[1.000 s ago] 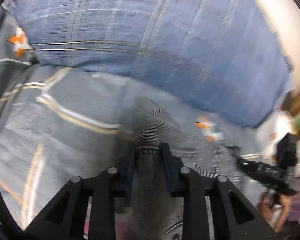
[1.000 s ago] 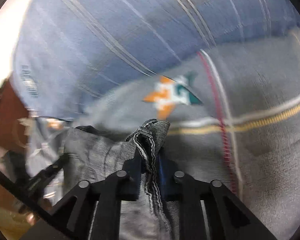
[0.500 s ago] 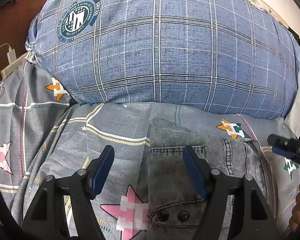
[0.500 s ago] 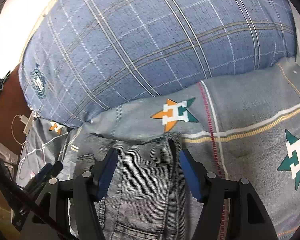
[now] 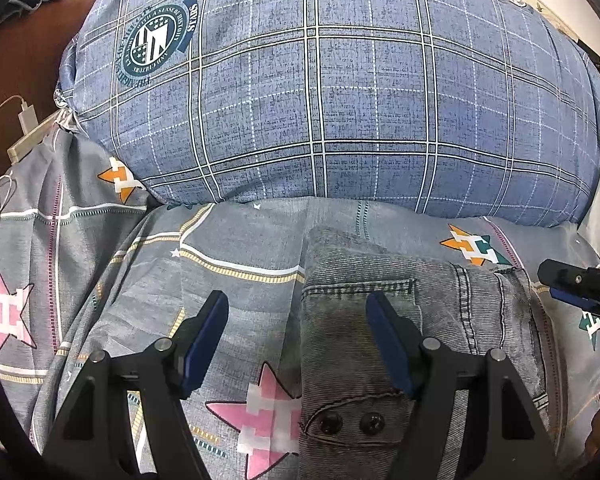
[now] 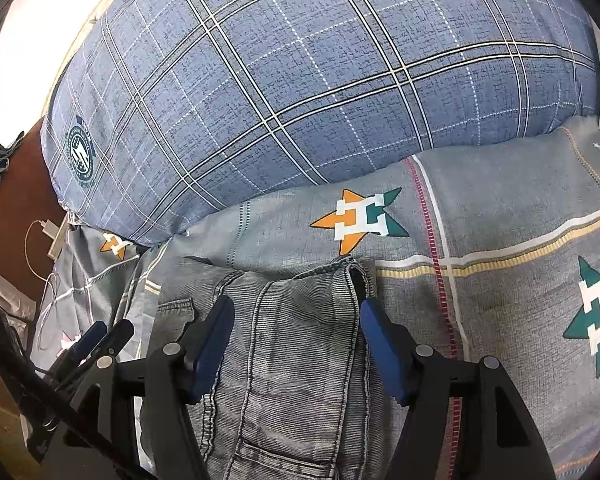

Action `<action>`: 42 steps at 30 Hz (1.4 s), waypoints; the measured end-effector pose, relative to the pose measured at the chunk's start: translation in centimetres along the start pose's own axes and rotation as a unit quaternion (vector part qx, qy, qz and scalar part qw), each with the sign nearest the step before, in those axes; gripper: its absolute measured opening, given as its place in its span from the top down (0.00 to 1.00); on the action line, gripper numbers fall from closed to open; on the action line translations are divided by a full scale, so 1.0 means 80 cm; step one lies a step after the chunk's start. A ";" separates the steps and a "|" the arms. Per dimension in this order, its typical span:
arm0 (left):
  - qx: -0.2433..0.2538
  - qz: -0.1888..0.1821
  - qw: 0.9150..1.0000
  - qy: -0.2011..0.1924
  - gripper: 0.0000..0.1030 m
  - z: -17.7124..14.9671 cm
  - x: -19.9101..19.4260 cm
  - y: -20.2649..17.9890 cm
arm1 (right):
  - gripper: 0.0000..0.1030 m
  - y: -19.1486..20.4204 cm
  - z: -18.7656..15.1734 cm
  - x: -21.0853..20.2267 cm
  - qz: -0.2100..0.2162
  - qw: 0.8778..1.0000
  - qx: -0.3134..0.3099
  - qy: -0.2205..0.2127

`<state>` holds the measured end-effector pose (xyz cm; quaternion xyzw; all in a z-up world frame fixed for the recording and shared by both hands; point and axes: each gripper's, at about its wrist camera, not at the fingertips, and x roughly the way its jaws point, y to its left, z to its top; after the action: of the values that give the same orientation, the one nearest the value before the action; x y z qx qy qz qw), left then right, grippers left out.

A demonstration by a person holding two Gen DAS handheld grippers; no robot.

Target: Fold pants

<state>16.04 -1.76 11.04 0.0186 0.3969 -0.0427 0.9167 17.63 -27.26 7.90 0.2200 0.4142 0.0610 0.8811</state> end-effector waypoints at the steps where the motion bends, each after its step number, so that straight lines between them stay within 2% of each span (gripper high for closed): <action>1: 0.001 0.000 1.000 0.000 0.32 0.000 0.000 0.000 | 0.32 0.000 0.000 0.000 0.000 1.000 0.000 0.000; 9: 0.015 0.002 1.000 -0.005 0.31 -0.002 -0.006 -0.008 | 0.32 0.005 -0.003 0.002 -0.004 1.000 -0.004 0.002; 18: 0.018 -0.003 1.000 0.003 0.22 -0.002 -0.006 -0.011 | 0.32 0.009 -0.004 0.003 -0.020 1.000 -0.017 0.000; 27: 0.030 0.015 0.999 -0.018 0.19 -0.006 -0.012 -0.019 | 0.32 0.013 -0.004 0.002 -0.044 0.999 -0.031 -0.005; 37: 0.032 0.020 0.999 -0.027 0.18 -0.008 -0.014 -0.022 | 0.30 0.014 -0.003 0.003 -0.057 0.998 -0.039 -0.007; 42: 0.049 0.002 0.999 0.007 0.18 -0.011 -0.009 -0.030 | 0.30 0.012 -0.002 0.003 -0.060 0.997 -0.037 -0.007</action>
<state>14.67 -4.07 10.96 0.0648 0.4005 -0.0600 0.9120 17.75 -26.24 8.08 0.1625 0.4177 0.0218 0.8937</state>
